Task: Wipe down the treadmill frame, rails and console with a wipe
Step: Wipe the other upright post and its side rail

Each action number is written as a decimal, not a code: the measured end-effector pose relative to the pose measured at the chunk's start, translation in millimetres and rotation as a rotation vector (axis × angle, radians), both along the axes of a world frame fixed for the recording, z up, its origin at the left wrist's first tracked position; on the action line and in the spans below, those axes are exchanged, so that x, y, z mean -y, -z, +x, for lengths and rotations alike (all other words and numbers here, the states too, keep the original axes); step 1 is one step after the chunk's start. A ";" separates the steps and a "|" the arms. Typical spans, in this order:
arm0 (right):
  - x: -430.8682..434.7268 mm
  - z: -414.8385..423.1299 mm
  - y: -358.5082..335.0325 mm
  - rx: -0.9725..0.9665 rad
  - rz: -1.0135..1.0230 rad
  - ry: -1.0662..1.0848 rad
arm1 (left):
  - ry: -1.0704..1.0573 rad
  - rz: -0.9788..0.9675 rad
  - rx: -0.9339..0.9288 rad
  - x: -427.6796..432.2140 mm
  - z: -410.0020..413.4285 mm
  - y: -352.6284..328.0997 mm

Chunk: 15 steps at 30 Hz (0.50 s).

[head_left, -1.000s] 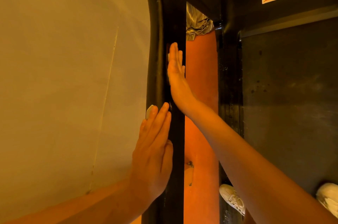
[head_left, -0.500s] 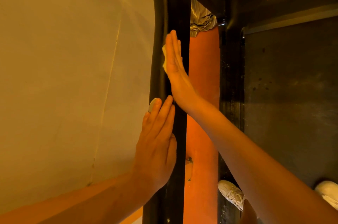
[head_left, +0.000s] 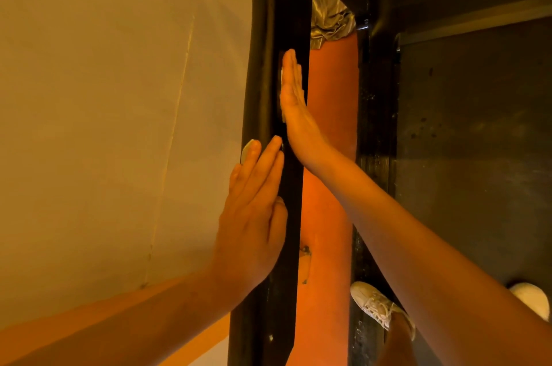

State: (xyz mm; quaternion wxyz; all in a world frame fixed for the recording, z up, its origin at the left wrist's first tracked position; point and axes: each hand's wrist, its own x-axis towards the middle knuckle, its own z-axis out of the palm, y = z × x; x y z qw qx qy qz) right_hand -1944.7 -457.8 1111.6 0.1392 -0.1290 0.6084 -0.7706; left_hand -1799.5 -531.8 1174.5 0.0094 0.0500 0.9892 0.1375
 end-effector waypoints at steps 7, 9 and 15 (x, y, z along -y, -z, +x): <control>2.8 6.7 -28.4 -0.132 -0.083 -0.008 | 0.013 0.021 -0.030 1.7 -0.2 2.0; 1.0 1.3 -10.7 -0.045 -0.080 -0.003 | 0.017 0.023 -0.023 0.8 0.6 1.4; 1.1 12.7 24.3 0.017 -0.006 -0.031 | 0.000 0.028 -0.013 0.6 -0.2 0.2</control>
